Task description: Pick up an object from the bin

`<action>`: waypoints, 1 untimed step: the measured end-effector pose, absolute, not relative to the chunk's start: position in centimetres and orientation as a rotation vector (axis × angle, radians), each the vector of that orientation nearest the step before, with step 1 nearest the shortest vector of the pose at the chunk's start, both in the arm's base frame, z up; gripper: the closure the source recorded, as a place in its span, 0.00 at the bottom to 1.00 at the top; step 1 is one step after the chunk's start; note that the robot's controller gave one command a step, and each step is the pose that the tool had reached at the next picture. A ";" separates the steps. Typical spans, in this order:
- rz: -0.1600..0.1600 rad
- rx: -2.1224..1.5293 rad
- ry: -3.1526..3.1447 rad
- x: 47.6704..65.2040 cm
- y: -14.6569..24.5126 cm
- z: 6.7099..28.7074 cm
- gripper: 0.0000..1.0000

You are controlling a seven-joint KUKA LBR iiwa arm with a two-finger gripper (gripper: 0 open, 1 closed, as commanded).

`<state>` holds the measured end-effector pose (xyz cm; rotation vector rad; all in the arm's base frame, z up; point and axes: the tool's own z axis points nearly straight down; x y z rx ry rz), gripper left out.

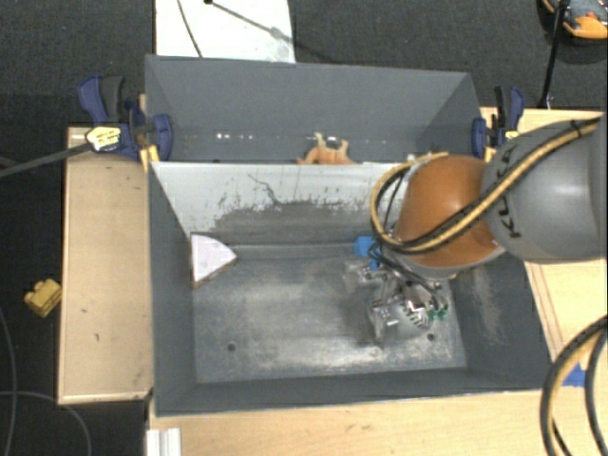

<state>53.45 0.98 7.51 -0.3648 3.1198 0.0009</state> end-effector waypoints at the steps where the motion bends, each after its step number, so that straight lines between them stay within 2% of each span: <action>1: 0.002 -0.390 3.117 53.1 -2.8 8.0 0.00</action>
Offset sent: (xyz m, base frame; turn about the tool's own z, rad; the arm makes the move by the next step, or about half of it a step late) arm -0.0123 -0.0485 0.0389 -0.0436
